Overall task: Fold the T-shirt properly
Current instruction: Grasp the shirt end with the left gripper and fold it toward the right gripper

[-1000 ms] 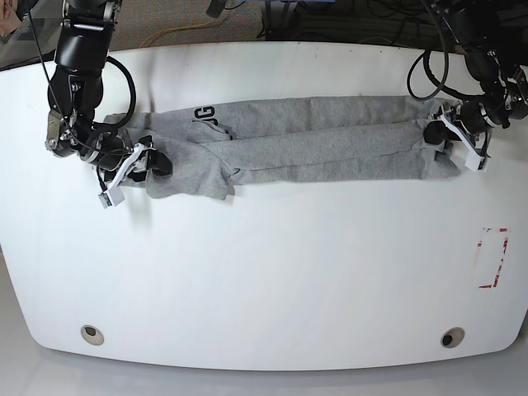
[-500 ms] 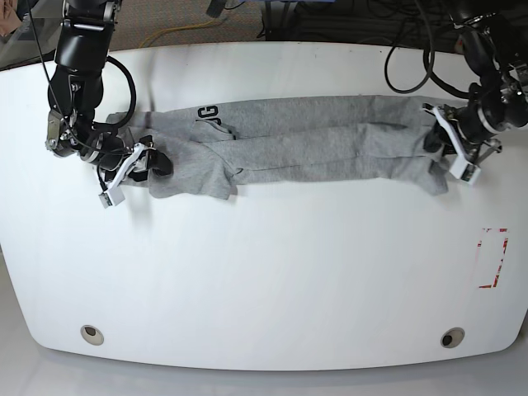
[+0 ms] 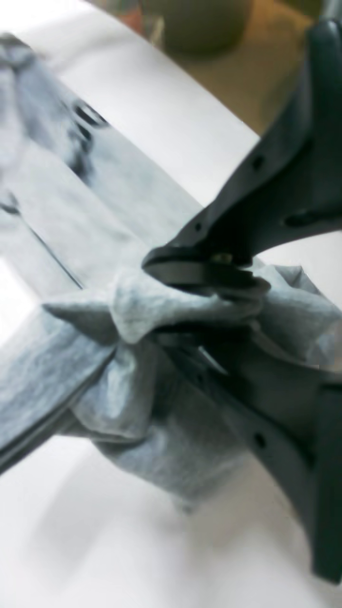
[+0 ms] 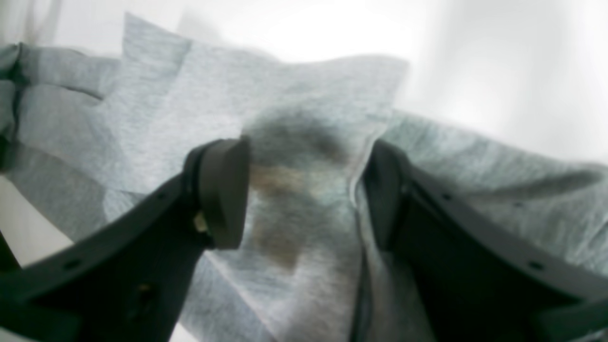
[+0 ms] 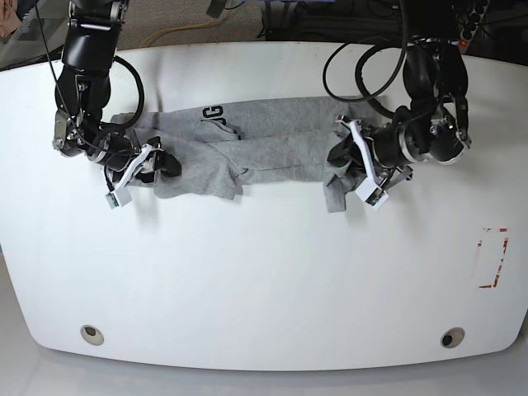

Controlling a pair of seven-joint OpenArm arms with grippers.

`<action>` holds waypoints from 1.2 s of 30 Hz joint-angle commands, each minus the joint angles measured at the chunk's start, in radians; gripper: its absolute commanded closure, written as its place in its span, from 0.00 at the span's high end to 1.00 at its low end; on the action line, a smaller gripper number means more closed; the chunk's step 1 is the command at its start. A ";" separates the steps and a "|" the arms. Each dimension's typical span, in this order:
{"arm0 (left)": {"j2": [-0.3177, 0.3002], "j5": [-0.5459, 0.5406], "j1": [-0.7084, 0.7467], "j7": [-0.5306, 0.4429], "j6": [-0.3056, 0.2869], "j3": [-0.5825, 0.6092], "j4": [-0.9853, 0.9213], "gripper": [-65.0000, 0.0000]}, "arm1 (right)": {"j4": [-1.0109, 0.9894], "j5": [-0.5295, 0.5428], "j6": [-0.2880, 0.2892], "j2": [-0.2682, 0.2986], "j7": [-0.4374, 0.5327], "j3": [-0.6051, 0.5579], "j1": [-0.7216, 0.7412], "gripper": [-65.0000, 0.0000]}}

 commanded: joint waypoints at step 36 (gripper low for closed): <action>-0.148 -0.014 -0.050 0.001 0.189 0.180 -0.075 0.48 | 0.017 0.018 0.009 0.015 0.012 0.004 0.017 0.56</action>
